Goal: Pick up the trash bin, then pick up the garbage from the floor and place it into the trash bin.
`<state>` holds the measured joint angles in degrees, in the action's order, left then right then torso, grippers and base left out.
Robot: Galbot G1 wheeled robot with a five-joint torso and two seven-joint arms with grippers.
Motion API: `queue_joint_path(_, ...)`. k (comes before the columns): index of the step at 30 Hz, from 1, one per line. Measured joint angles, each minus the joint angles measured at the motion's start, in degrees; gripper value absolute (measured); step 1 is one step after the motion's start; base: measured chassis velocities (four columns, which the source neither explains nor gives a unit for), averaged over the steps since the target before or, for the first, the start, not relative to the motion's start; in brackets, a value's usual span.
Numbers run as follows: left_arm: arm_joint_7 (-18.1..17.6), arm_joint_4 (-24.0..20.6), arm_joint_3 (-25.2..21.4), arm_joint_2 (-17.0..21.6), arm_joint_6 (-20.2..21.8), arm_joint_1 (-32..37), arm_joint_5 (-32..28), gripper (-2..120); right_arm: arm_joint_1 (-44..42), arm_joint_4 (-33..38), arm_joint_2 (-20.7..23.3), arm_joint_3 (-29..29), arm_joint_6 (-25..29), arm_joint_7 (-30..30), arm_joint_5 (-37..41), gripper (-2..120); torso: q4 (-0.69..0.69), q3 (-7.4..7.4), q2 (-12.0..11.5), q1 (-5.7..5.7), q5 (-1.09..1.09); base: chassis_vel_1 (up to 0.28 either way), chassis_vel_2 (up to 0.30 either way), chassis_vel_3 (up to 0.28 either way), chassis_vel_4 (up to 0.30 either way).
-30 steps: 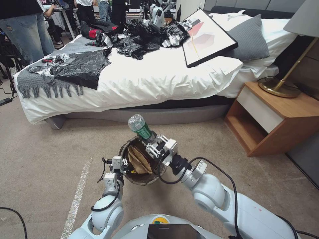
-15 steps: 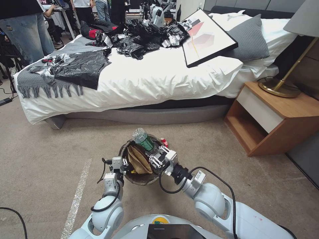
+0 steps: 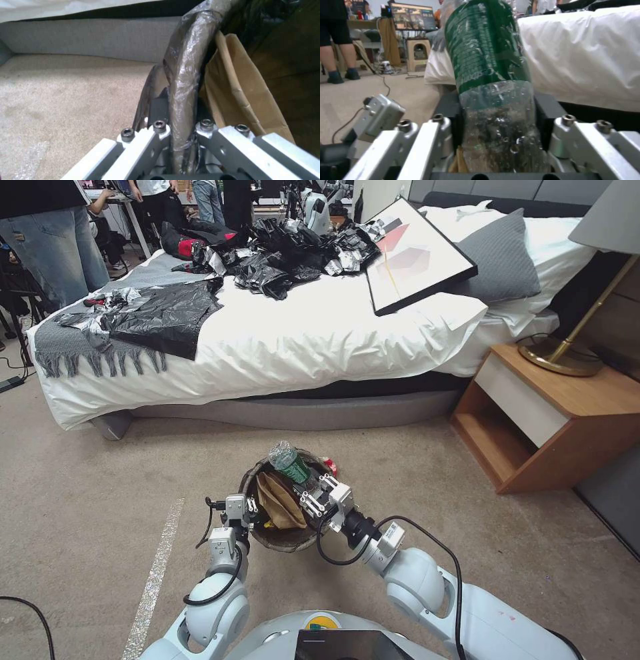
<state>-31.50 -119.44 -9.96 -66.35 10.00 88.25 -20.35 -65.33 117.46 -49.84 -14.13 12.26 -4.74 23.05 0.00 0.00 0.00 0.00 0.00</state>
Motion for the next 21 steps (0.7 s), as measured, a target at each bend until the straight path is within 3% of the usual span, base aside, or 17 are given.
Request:
queue_joint_path(3,0.0,0.0,0.0,0.0,0.0,0.0,0.0,0,0.5,-0.9,-0.5,-0.3,-0.3,-0.8,-1.0,56,0.0,0.0,0.0,0.0,0.0,0.0,0.0,0.0,0.0)
queue_joint_path(7,0.0,0.0,0.0,0.0,-0.1,0.0,-0.1,0,0.7,-1.0,-0.9,-0.5,-0.6,-1.3,-1.2,65,0.0,0.0,0.0,0.0,0.0,0.0,0.0,0.0,0.0)
queue_joint_path(13,0.0,0.0,0.0,0.1,-0.1,-0.1,-0.3,0,0.8,-0.5,-1.2,-0.6,-1.0,-1.9,-1.2,91,0.0,0.0,0.0,0.0,0.0,0.0,0.0,0.0,0.0)
queue_joint_path(16,0.0,0.0,0.0,0.0,-0.1,-0.2,-0.3,0,0.7,0.2,-1.3,-0.3,-1.3,-2.1,-1.1,99,-0.01,0.0,0.0,0.0,0.0,0.0,0.0,0.0,0.0)
queue_joint_path(21,0.0,0.0,0.0,0.0,-0.1,-0.2,-0.3,0,0.4,1.1,-1.2,0.0,-1.5,-2.2,-1.0,100,0.0,0.0,0.0,0.0,0.0,0.0,0.0,0.0,0.0)
